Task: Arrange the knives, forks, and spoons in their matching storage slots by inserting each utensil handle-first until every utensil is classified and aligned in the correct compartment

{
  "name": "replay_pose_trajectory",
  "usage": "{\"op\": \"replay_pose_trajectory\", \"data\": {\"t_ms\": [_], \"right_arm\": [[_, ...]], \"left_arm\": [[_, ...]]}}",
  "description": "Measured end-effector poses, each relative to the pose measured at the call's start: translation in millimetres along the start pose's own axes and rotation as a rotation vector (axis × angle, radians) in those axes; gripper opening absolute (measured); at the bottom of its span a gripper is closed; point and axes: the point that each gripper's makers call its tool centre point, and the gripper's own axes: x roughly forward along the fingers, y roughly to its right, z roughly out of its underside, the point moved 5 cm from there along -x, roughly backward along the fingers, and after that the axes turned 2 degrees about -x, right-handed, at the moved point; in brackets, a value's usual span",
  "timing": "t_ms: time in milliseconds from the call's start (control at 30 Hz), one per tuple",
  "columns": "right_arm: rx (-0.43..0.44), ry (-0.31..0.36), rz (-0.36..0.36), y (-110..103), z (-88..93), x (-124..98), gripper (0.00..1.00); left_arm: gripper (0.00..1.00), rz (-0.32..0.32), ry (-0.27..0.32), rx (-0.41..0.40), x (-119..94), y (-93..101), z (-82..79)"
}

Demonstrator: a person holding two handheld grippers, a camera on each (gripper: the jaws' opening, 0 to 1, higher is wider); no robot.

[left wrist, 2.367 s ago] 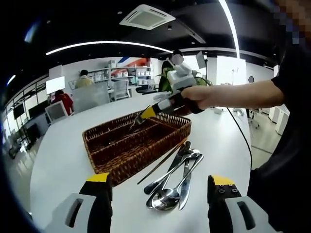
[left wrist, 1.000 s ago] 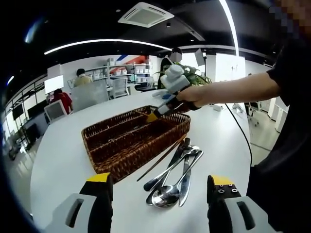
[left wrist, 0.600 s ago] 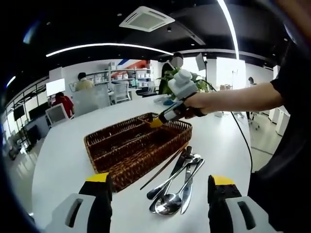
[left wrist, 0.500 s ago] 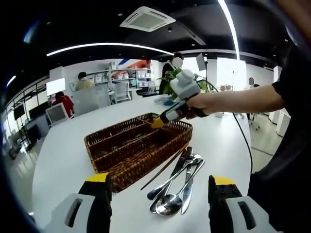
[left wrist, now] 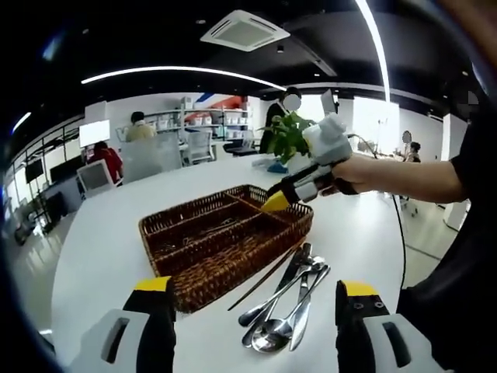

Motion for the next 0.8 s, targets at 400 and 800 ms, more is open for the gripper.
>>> {"op": "replay_pose_trajectory", "data": {"t_ms": [400, 800], "right_arm": [[-0.026, 0.023, -0.002, -7, 9.0, -32, 0.59], [0.006, 0.101, 0.03, -16, 16.6, -63, 0.78]], "left_arm": [[0.96, -0.013, -0.001, -0.031, 0, -3.9, -3.9], [1.0, -0.016, 0.003, -0.051, 1, -6.6, -6.2]]}}
